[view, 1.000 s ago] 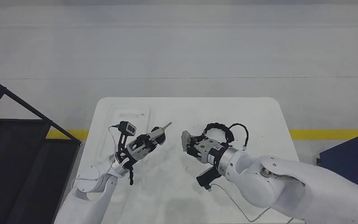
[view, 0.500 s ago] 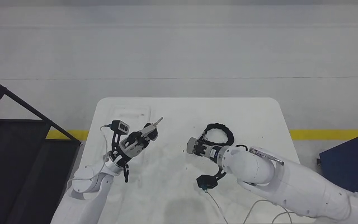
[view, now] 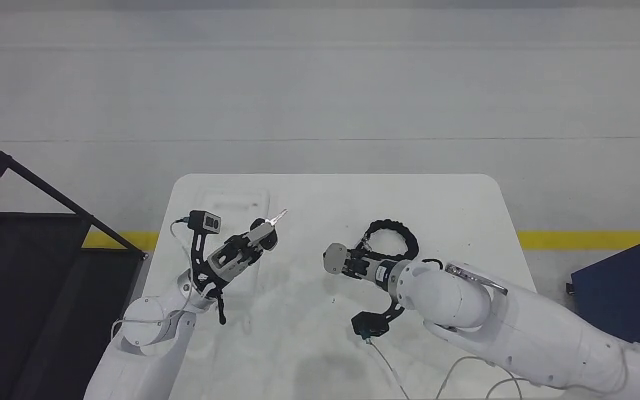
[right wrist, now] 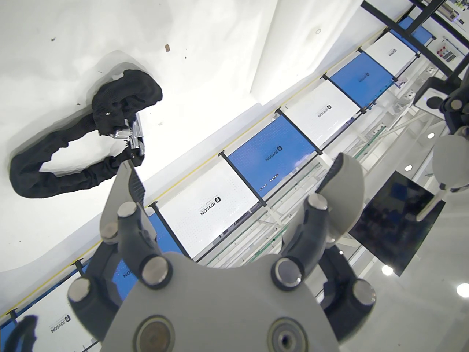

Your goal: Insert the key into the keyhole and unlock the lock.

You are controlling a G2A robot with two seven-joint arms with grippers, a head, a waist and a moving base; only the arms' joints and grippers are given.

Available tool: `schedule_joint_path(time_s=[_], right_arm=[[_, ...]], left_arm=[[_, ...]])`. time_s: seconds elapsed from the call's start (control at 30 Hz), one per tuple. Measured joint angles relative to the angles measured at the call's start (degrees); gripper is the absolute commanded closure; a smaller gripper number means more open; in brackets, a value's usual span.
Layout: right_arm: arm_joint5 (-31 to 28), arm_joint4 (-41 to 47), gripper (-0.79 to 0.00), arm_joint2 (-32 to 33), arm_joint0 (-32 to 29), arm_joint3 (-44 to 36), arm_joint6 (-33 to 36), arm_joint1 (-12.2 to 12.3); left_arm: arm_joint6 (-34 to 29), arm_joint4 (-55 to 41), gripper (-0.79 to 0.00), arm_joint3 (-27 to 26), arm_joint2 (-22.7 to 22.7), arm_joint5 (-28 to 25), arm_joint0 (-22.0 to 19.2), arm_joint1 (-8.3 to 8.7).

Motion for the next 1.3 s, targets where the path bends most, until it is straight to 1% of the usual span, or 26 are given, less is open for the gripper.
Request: schedule_joint_path(time_s=[0.23,0.27,0.33,0.43,0.57,0.6,0.67,0.77,0.8,0.87,0.9,1.3], right_arm=[[0.2,0.2,-0.785,0.22,-0.15,0.25,-0.11,-0.02],[0.88,1.05,-0.785,0.97,-0.37,1.13,-0.35,-0.06],[1.63,6.07,-0.785,3.79,0.2,4.78,-2.0,-0.27],[-2.83,15.59,-0.785,7.21,3.26,9.95,-8.11,-1.17],[-12.9,23.55,-0.785,8.47,8.84,16.75,-15.87,-3.21],[-15.52,25.64,-0.785,8.11,10.67,18.67,-17.87,-4.08],[-17.83,26.91,-0.785,6.07,13.2,21.66,-20.67,-5.49],[-18.02,27.63,-0.785,0.57,17.42,26.84,-26.74,-8.32],[-17.96,27.6,-0.785,-1.95,18.96,28.88,-28.94,-9.66],[-17.94,27.83,-0.785,-5.31,20.76,31.56,-32.08,-11.71],[-17.94,28.03,-0.785,-6.3,21.13,32.23,-33.46,-12.26],[-17.95,28.06,-0.785,-5.94,21.06,32.13,-32.67,-12.08]], left_arm=[[0.0,-0.07,0.0,0.01,0.01,0.02,0.0,0.0],[0.0,-0.07,0.0,0.01,0.01,0.02,0.0,0.0],[0.01,-0.07,0.0,0.01,0.01,0.02,0.0,0.0],[0.01,-0.06,0.0,0.01,0.01,0.02,0.0,0.0],[0.01,-0.06,0.0,0.01,0.01,0.02,0.0,0.0],[0.01,-0.06,0.0,0.01,0.01,0.02,0.0,0.0],[0.01,-0.06,0.0,0.01,0.01,0.02,0.0,0.0],[0.01,-0.06,0.0,0.01,0.01,0.02,0.0,0.0],[0.01,-0.06,0.0,0.01,0.01,0.02,0.0,0.0],[0.01,-0.06,0.0,0.01,0.01,0.02,0.0,0.0],[0.01,-0.06,0.0,0.01,0.01,0.02,0.0,0.0],[0.01,-0.06,0.0,0.01,0.01,0.02,0.0,0.0]])
